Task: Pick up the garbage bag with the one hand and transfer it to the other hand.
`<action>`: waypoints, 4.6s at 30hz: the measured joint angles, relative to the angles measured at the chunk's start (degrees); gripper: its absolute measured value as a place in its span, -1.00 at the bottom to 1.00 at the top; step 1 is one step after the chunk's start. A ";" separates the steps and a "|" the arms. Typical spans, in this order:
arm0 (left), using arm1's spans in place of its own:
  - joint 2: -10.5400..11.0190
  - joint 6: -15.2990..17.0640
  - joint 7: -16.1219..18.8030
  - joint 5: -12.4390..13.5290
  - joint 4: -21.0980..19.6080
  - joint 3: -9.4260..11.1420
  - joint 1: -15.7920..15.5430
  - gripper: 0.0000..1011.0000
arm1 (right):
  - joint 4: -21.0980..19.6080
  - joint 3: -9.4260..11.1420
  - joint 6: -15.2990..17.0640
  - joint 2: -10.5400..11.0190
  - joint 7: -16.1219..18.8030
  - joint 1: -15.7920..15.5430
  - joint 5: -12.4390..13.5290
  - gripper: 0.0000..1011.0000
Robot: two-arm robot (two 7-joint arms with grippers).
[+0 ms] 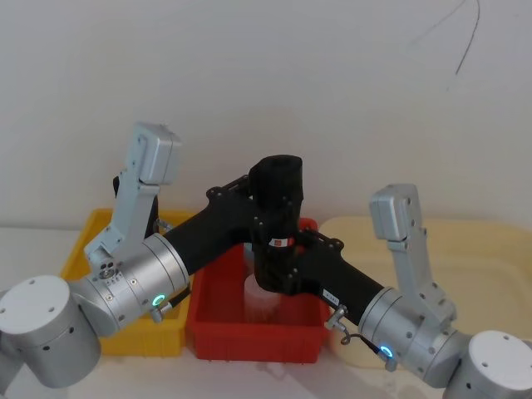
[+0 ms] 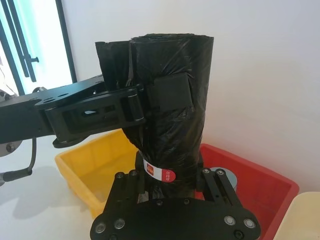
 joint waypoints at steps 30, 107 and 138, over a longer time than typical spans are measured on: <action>0.01 0.01 0.00 0.00 0.01 0.00 0.00 0.98 | -0.88 4.80 -0.92 0.27 -3.34 -2.16 0.24 0.01; 0.01 0.01 0.00 0.00 0.01 0.00 0.00 0.98 | -8.38 17.64 -0.46 1.31 -12.28 -4.63 -4.03 0.98; 0.00 0.01 0.00 0.01 0.01 0.00 0.00 0.98 | -9.81 10.55 9.21 0.92 -7.28 -7.48 0.92 0.98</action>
